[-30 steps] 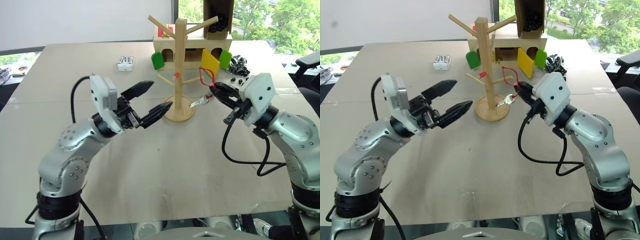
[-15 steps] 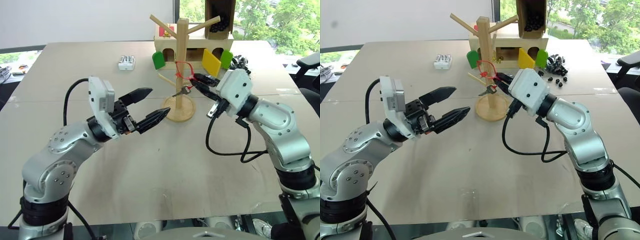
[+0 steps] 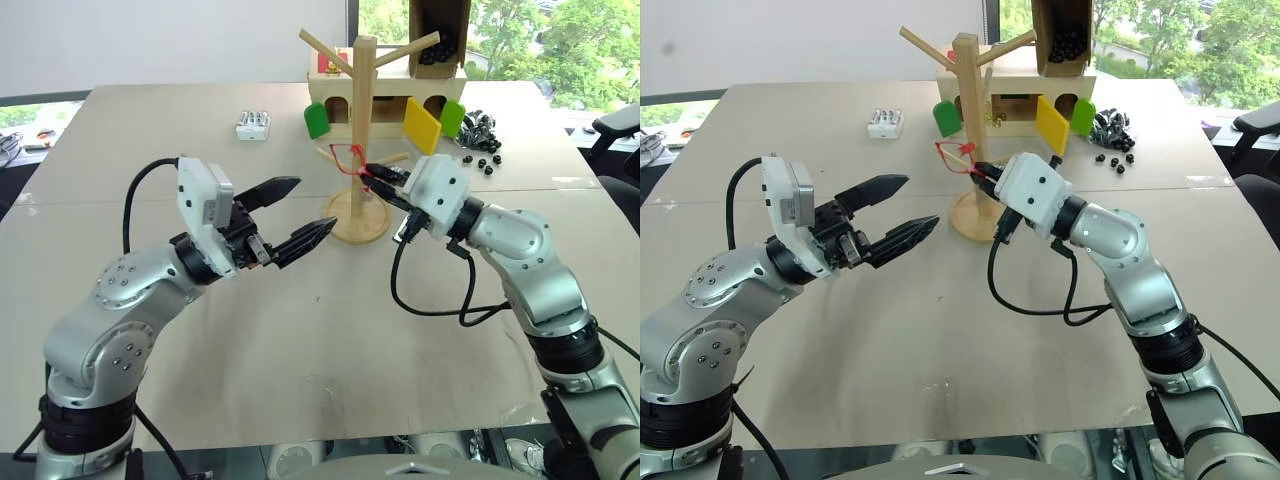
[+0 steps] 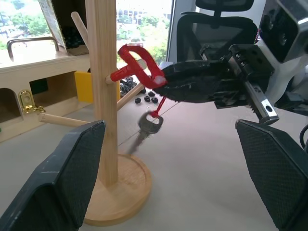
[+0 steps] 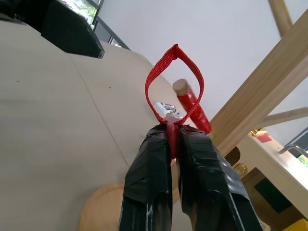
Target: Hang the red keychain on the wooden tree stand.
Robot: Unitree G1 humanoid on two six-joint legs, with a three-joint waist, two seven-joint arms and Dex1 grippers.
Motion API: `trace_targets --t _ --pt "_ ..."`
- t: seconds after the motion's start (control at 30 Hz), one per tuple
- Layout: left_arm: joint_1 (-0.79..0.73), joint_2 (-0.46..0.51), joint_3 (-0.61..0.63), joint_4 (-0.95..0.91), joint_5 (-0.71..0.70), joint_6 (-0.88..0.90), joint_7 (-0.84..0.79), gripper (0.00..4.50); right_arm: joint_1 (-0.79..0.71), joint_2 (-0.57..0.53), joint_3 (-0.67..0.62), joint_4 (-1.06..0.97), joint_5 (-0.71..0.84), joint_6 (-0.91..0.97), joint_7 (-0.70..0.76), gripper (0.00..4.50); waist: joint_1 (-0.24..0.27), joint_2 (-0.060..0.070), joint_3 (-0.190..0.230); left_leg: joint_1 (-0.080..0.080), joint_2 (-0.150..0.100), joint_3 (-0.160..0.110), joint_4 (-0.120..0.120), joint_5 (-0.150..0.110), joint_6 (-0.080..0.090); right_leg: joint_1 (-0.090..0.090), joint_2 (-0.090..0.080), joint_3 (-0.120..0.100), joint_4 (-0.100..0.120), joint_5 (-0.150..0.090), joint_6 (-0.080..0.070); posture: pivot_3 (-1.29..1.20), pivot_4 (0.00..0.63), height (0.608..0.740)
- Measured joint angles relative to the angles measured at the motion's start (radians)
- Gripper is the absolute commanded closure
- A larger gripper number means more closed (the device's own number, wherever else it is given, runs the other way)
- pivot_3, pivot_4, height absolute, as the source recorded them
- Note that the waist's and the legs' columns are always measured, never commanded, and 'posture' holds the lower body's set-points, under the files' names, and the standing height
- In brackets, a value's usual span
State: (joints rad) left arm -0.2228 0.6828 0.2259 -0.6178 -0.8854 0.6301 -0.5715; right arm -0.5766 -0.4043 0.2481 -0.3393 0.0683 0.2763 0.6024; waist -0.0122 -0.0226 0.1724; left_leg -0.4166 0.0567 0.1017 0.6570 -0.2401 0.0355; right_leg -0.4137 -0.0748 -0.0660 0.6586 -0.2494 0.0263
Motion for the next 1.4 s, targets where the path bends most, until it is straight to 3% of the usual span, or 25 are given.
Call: trace_targets --t 0.33,0.37,0.4,0.6,0.8,1.0,1.23,1.4 --pt "-0.006 -0.002 -0.001 0.0 0.002 -0.002 0.005 0.0 -0.026 0.047 0.01 0.132 -0.092 -0.073 -0.045 4.42 -0.001 0.0 0.0 0.0 0.0 0.0 0.0 0.0 0.0 0.0 0.0 0.0 0.001 0.0 0.0 0.0 0.15 0.74" --pt "-0.007 -0.003 -0.001 0.0 0.002 -0.002 0.006 0.0 -0.035 0.058 0.009 0.146 -0.099 -0.08 -0.053 3.69 -0.001 0.0 0.0 0.0 0.0 0.0 0.0 0.0 -0.001 0.0 0.0 0.0 0.001 0.0 0.0 0.0 0.15 0.74" --pt "-0.008 -0.003 -0.001 0.0 0.002 -0.002 0.007 0.0 -0.041 0.064 0.007 0.153 -0.1 -0.084 -0.06 3.45 -0.001 0.0 0.0 0.0 0.0 0.0 0.0 0.0 -0.001 0.0 0.0 0.0 0.001 0.0 0.0 0.0 0.15 0.74" --pt "-0.009 -0.007 -0.001 0.0 0.01 -0.006 0.012 0.0 -0.042 0.093 -0.035 0.161 -0.082 -0.087 -0.075 0.8 0.0 0.0 0.0 0.0 0.0 0.0 0.001 0.0 -0.001 0.0 0.0 0.0 0.001 0.0 0.0 0.0 0.15 0.74" --pt "-0.01 -0.058 -0.004 0.007 0.098 -0.031 0.08 0.0 0.049 0.132 -0.215 0.11 0.114 0.037 -0.094 0.8 0.005 0.0 0.0 0.0 0.0 0.0 0.001 0.0 -0.001 0.001 -0.001 0.0 0.002 0.0 0.0 0.0 0.15 0.74" --pt "0.004 -0.243 -0.017 0.138 0.296 -0.121 0.278 0.0 0.184 0.121 -0.41 0.148 0.206 0.078 -0.158 0.8 0.005 0.0 0.0 0.001 -0.002 0.0 0.002 0.0 0.0 0.001 0.0 0.0 0.002 0.0 0.0 0.0 0.15 0.74" --pt "0.034 -0.405 -0.046 0.319 0.533 -0.313 0.43 0.0 0.234 0.138 -0.449 0.321 0.151 -0.065 -0.245 0.8 0.001 0.0 -0.001 0.001 -0.001 0.002 0.002 0.0 0.0 0.001 0.001 0.002 0.002 0.0 0.0 0.0 0.15 0.74" --pt "0.059 -0.454 -0.038 0.453 0.657 -0.453 0.505 0.0 0.244 0.153 -0.44 0.468 0.099 -0.17 -0.284 0.8 0.001 0.0 -0.001 0.001 -0.001 0.002 0.002 0.0 0.0 0.001 0.001 0.002 0.002 0.0 0.0 0.0 0.15 0.74"
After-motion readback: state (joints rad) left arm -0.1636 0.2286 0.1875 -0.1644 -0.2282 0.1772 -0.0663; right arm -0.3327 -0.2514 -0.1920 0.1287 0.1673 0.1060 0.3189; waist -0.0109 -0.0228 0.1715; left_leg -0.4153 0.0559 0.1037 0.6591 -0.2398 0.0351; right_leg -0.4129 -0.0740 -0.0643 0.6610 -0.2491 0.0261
